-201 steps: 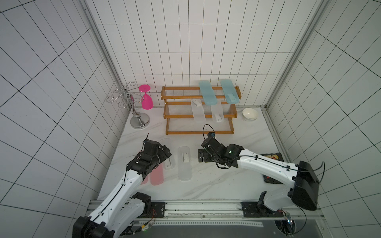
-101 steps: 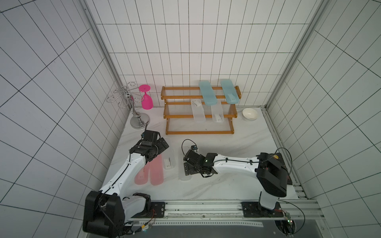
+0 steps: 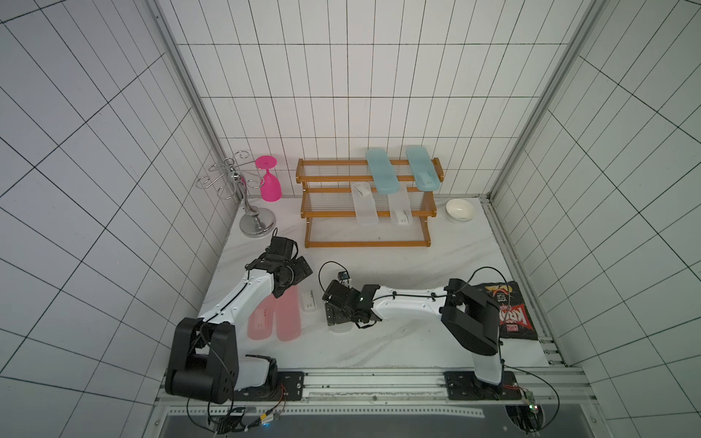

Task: Place the pencil cases on the shelf according to color
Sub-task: Pick up the pencil case from the center of the board.

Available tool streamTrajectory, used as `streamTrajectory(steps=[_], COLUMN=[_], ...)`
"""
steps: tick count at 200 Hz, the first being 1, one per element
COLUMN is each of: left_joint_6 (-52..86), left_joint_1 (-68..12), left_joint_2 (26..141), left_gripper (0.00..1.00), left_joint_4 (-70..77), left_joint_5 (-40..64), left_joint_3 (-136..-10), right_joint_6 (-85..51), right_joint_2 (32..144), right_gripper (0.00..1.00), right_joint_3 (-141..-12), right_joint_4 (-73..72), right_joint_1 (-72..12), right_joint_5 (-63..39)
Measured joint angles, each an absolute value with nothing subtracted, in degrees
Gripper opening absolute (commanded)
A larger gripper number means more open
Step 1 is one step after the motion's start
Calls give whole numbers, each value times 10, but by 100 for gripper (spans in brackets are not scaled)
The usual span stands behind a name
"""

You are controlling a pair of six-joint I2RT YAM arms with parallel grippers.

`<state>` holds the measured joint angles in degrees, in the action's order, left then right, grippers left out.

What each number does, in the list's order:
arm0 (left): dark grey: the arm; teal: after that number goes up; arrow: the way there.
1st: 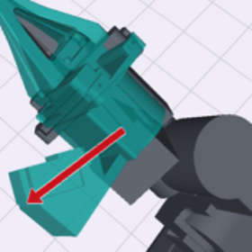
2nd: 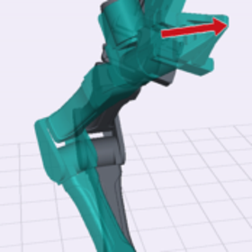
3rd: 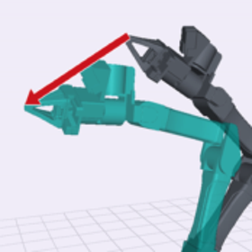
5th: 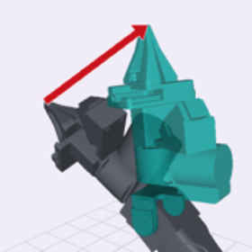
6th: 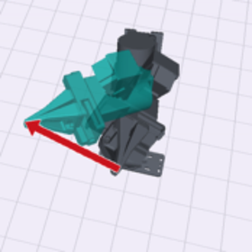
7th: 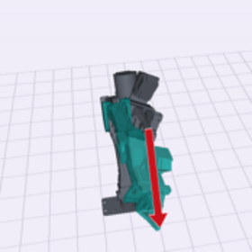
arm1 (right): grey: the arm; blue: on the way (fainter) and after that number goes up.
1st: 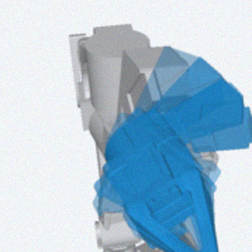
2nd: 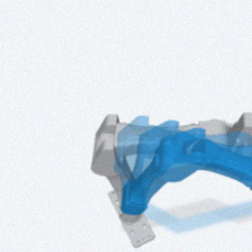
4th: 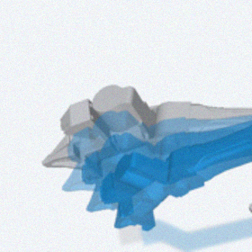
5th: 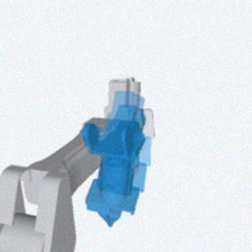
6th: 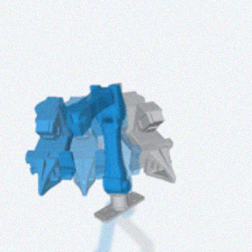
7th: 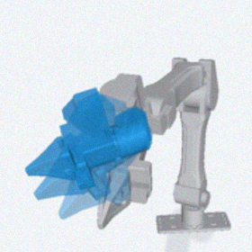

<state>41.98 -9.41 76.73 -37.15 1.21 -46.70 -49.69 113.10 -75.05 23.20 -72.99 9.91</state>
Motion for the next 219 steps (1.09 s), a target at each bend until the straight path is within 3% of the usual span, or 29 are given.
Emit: streamTrajectory(steps=[28, 75, 133, 171, 219], left_joint_6=[423, 439, 445, 447, 451], left_joint_1=[-127, -141, -142, -143, -157], left_joint_2=[771, 766, 640, 538, 505], left_gripper=[98, 98, 98, 98, 98], left_joint_4=[-370, -369, -367, -347, -353], left_joint_5=[9, 9, -3, 11, 20], left_joint_3=[-467, -466, -445, -405, -399], right_joint_6=[-498, -495, -445, -414, -397], right_joint_2=[1110, 982, 859, 849, 848], right_gripper=[99, 99, 99, 99, 99], right_joint_3=[-719, -596, -535, -517, -511], right_joint_4=[220, 244, 243, 247, 246], right_joint_1=[-719, -670, -652, -652, -652], right_joint_5=[100, 113, 102, 79, 74])
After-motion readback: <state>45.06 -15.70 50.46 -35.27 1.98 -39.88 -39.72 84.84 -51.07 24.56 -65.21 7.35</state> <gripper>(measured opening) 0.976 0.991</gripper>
